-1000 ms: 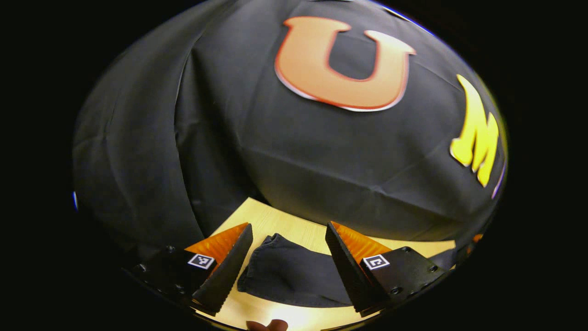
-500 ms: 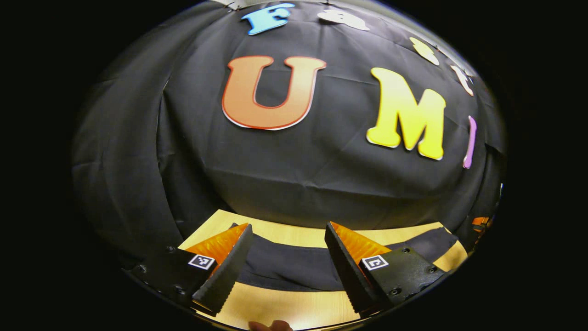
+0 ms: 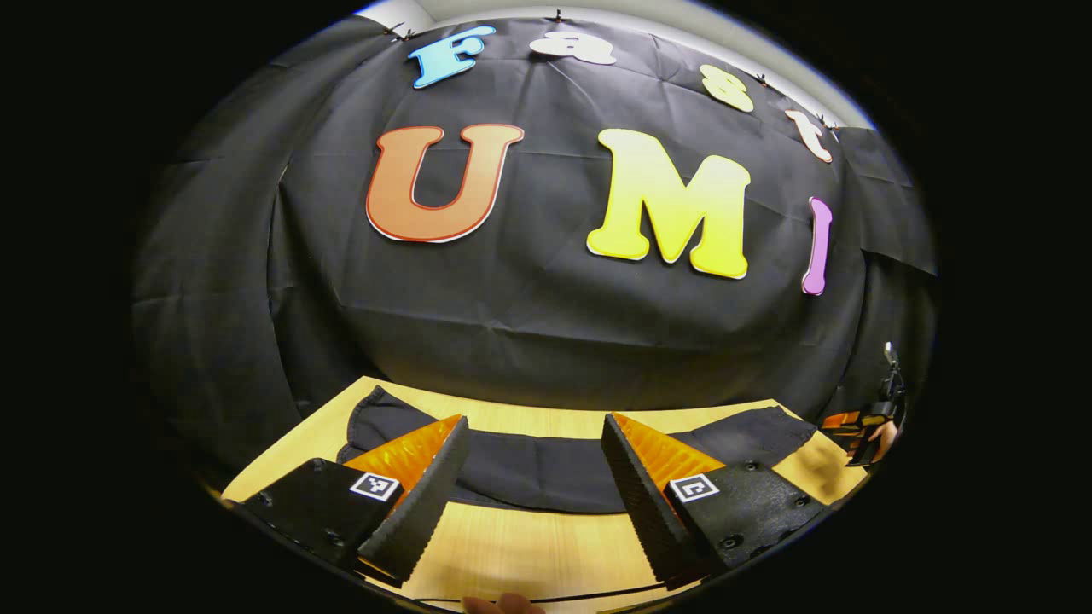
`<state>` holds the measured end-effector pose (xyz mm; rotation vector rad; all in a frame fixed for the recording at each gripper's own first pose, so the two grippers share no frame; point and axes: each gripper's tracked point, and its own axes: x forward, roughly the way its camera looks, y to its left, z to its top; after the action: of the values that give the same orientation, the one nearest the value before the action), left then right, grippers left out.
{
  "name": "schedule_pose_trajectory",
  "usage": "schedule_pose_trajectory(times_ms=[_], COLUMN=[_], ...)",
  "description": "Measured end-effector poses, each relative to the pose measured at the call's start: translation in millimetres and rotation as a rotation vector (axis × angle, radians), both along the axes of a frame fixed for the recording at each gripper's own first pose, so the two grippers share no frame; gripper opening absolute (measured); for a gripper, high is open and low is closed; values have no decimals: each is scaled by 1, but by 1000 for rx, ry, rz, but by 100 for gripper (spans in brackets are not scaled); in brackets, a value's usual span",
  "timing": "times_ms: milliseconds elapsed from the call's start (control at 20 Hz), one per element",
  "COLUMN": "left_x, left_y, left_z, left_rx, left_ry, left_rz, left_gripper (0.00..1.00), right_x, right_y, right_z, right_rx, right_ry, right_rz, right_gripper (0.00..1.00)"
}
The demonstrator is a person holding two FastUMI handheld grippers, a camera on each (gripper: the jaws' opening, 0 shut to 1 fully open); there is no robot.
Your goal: Grasp the waist and the cuffs of the jeans and fold them to make the two legs overlap; first hold the waist and fold one-third of the jeans toward the cuffs, then hold the cuffs and fold the remaining one-third in the same direction to finish folding.
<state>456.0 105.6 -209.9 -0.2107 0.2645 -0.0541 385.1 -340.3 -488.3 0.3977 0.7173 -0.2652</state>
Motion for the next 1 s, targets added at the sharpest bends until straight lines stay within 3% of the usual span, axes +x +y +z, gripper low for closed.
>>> schedule_pose_trajectory(times_ms=[500, 550, 800, 950, 1000], left_x=[3, 4, 3, 2, 0], left_y=[-39, -40, -44, -46, -46], left_z=[-17, -19, -26, -28, -28], left_rx=[0, 0, 2, 5, 6], left_ry=[21, 25, 52, 59, 61], left_rz=[-31, -34, -31, -30, -29], left_gripper=[99, 99, 99, 99, 99], right_x=[41, 43, 43, 45, 46], right_y=[-4, -4, -2, 0, 0], right_z=[-46, -45, -51, -48, -47], right_rx=[41, 27, -61, -62, -74], right_ry=[50, 43, 76, 74, 74], right_rz=[-38, -40, 35, 46, 55], right_gripper=[85, 78, 70, 58, 47])
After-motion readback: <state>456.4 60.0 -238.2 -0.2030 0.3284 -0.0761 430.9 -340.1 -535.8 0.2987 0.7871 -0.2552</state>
